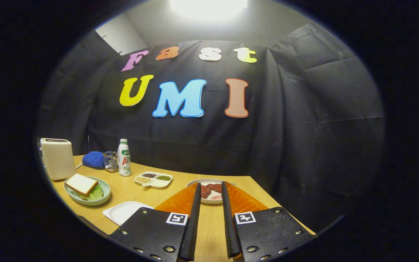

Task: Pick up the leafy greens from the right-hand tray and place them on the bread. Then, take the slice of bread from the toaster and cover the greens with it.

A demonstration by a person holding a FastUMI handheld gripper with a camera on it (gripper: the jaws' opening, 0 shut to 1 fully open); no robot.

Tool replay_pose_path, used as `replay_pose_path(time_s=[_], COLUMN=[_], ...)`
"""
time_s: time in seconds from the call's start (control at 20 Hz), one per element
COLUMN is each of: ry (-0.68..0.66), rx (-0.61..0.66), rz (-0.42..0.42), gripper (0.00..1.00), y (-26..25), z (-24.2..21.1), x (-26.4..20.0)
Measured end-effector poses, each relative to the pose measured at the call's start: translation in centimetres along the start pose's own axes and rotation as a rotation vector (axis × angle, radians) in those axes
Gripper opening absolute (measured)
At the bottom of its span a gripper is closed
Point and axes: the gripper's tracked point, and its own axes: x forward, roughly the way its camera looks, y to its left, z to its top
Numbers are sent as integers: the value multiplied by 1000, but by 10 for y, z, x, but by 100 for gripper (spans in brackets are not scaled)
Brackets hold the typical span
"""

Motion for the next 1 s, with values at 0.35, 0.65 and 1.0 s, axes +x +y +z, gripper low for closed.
replay_pose_path(time_s=[0.35, 0.65, 1.0], ry=[27, 9, -1], rx=[52, 26, 65], rz=[-29, -97, -54], gripper=[33, 33, 33], y=[-86, -149, -169], z=[-12, -16, -25], x=[16, 25, 26])
